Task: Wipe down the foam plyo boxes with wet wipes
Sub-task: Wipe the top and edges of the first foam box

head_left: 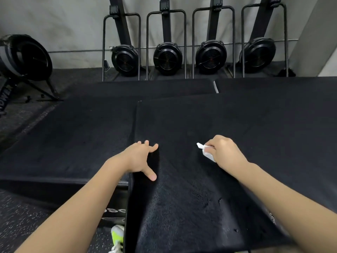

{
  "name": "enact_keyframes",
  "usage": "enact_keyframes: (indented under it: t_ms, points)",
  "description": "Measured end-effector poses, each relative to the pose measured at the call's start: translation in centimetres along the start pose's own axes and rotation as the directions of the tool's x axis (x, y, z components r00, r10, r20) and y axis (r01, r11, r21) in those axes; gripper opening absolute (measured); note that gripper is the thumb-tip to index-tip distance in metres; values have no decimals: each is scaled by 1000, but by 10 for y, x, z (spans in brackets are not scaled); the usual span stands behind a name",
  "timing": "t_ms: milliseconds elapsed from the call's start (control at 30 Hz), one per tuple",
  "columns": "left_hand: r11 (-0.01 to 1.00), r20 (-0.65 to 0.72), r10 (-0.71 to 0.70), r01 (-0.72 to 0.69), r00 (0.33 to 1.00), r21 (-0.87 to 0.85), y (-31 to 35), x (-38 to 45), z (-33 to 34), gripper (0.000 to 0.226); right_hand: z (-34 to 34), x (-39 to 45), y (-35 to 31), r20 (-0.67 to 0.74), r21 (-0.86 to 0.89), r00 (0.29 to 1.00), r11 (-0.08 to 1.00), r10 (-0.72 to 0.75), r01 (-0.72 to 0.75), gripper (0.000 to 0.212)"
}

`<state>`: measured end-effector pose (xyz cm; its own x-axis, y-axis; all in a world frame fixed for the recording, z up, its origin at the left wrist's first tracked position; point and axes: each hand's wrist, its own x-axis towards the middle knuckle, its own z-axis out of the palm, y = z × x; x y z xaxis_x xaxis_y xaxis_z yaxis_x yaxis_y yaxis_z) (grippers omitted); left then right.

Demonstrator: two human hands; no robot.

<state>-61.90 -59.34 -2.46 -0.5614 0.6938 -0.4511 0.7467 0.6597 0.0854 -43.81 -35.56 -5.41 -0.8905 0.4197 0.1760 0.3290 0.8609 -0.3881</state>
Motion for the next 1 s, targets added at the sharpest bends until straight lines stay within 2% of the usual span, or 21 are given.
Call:
enact_keyframes:
  t_ms: [100,167,233,300,367,467,500,567,667,767,867,933,1000]
  points:
    - [1000,-5,-13,13,1000,15,0,2,0,134,-9,-45,-10,25,5,997,997,-78,78,24]
    - [999,-8,-21,21,1000,41,3,3,-1,133,-9,-87,-24,44,8,974,975,-223,223,16]
    - [998,-8,-24,24,1000,58,6,3,-3,133,1,-116,-29,91,8,932,936,-352,352,31]
    - [998,-8,-25,25,1000,62,7,2,-5,133,6,-111,-23,123,43,918,926,-377,375,36]
    - [998,-9,-26,26,1000,61,7,1,-5,133,7,-88,-14,70,5,924,927,-375,376,37]
    - [998,-15,-27,28,1000,64,9,-3,-6,130,-4,-64,-12,55,24,979,981,-195,194,14]
    - [997,-18,-29,30,999,73,9,-3,-6,130,-7,-64,-13,57,34,985,986,-165,163,13]
    - [997,-15,-35,36,999,70,10,-3,-8,130,-13,-77,-16,57,79,980,979,-191,186,17]
    - [997,-26,-40,41,999,59,8,-1,-6,131,-17,-119,-19,104,117,941,944,-321,309,26]
    - [998,-33,-42,43,999,41,6,-1,-1,130,-12,-164,-19,135,181,902,905,-410,384,24]
    - [999,-55,-39,40,998,25,4,-1,4,127,-10,-163,-17,60,163,871,866,-487,473,20]
    - [998,-82,-51,49,995,-33,5,-5,8,124,-4,-147,-15,-58,56,856,855,-514,516,20]
    - [992,-119,-81,68,990,-109,8,-16,10,116,2,-133,-13,-116,-6,896,902,-429,431,19]
